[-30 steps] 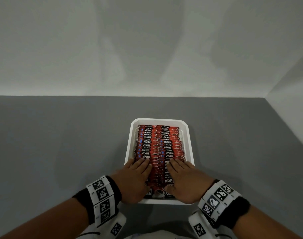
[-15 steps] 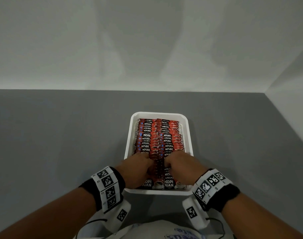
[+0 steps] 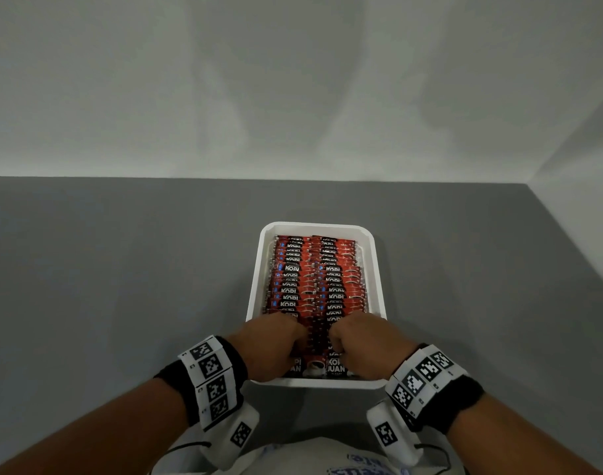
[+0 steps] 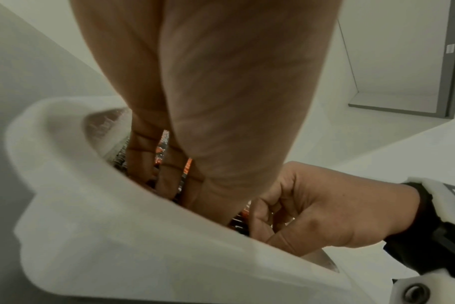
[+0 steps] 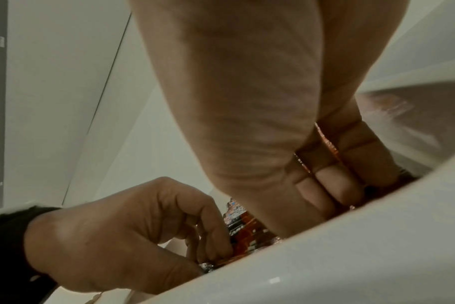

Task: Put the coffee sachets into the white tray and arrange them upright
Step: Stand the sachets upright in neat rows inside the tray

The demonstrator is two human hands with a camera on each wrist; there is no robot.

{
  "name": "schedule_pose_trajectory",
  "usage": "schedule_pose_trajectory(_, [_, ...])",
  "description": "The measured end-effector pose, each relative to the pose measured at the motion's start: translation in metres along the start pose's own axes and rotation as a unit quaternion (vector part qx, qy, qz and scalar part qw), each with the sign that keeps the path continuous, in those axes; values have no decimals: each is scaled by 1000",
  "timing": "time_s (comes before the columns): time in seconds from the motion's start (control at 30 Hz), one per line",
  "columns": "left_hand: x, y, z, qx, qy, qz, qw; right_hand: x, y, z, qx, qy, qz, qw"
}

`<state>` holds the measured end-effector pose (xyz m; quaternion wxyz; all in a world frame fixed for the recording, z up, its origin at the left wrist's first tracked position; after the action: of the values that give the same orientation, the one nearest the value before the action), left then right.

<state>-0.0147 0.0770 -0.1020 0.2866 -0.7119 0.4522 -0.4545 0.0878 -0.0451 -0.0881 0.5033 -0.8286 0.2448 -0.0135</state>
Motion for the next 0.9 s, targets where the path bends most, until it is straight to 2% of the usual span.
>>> schedule_pose_trajectory(0.53, [3,9,-2,28,1,13,1000,-4,6,-3,15,-26,-24,999])
schedule_pose_trajectory(0.73, [4,2,-5,41,12,-36,998,-3,0,-6,35,-35,46,998])
schedule_pose_trajectory(0.9, [2,-1,-8,-1,-15,-5,1000,-6,4,-2,18,-60,61,996])
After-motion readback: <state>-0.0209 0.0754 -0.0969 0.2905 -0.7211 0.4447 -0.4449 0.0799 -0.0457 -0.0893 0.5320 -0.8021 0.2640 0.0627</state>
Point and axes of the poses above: each hand's wrist, its own z-axis towards the middle knuckle, its own y-axis out of the palm, x = y × z, the point moved 5 cm from there along z, towards the middle knuckle, and after that the axes turned 3 degrees about -x, right-handed, at the moved point
